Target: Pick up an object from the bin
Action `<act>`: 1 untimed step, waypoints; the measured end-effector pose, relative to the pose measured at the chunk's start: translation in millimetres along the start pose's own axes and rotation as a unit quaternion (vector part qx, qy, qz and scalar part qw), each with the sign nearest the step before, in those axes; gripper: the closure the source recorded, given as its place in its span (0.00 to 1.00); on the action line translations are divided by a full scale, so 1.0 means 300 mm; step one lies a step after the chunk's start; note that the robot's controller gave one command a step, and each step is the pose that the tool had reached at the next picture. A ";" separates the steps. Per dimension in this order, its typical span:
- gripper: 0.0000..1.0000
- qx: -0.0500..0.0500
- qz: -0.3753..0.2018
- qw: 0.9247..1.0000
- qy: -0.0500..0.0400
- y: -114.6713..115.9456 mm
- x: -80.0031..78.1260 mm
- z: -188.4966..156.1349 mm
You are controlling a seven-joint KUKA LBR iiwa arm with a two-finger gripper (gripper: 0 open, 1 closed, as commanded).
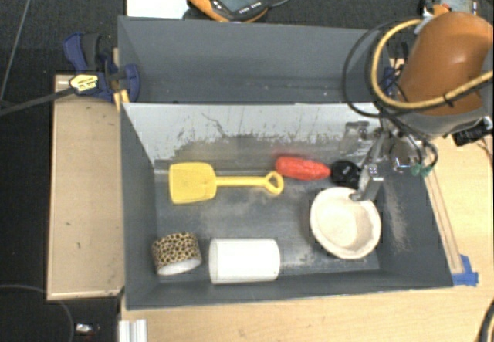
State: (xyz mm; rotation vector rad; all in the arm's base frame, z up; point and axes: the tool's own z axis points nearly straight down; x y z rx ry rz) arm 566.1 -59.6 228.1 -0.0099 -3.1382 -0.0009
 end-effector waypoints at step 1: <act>0.00 0.000 -0.001 1.000 -0.004 0.001 -0.005 -0.012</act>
Offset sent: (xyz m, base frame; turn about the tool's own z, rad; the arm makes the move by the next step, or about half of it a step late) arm -0.0656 -0.0334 -0.1581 -0.1796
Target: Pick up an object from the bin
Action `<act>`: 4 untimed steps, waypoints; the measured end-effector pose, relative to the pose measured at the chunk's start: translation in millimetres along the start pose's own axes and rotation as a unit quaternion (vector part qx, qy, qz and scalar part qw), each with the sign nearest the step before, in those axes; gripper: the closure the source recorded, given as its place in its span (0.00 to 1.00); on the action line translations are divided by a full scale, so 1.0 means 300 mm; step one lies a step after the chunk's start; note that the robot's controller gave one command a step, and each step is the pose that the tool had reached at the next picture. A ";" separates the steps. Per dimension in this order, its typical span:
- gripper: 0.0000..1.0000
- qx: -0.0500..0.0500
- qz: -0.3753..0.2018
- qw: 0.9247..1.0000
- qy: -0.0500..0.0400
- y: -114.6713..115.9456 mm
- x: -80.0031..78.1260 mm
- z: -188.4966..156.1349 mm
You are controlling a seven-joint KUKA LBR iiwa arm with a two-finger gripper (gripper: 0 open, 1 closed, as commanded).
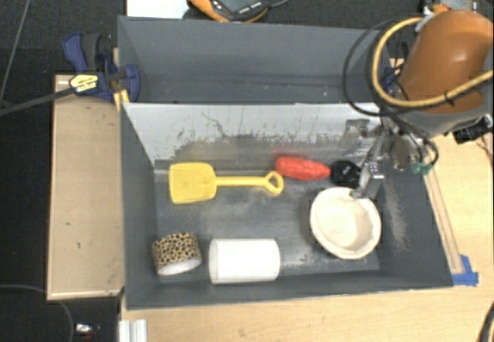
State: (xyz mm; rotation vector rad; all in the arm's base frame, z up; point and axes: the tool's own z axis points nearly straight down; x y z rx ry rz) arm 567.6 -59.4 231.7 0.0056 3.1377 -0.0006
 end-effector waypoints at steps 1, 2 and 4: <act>0.00 0.000 -0.075 0.997 -0.002 -0.096 0.187 0.453; 0.00 0.002 -0.114 0.993 -0.008 -0.119 0.253 0.230; 0.00 0.003 -0.366 0.930 -0.010 -0.247 0.295 0.532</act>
Offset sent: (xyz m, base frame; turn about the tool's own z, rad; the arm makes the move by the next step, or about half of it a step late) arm -0.0775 -0.0349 -0.0717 -0.2311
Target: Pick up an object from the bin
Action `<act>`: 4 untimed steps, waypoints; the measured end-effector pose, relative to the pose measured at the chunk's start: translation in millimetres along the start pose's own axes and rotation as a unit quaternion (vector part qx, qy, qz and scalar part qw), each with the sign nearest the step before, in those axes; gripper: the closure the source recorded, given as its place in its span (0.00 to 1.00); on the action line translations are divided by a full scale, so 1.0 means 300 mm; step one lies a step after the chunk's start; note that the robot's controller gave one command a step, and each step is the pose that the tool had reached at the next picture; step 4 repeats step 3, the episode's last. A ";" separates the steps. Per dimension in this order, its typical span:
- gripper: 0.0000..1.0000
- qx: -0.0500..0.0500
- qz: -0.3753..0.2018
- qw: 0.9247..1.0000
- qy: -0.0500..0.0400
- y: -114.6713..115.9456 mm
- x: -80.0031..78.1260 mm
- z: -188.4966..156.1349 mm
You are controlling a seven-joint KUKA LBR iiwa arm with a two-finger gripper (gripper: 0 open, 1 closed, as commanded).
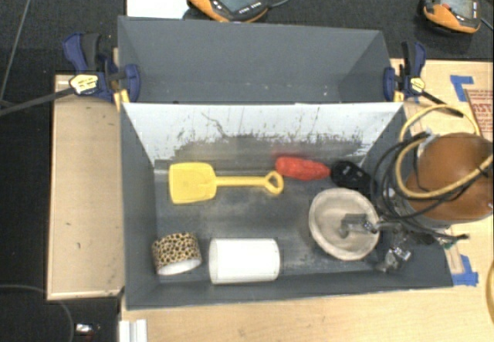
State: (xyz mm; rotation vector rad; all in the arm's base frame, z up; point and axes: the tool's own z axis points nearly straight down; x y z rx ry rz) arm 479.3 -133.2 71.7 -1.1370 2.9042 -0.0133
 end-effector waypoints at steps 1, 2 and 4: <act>1.00 -0.007 -0.062 0.998 0.005 0.146 -0.164 0.003; 1.00 -0.007 -0.062 0.998 0.005 0.146 -0.164 0.003; 1.00 -0.012 -0.059 0.998 0.008 0.154 -0.160 -0.098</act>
Offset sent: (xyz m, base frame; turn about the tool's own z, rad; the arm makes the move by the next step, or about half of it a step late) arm 0.0000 0.0000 0.0000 0.0000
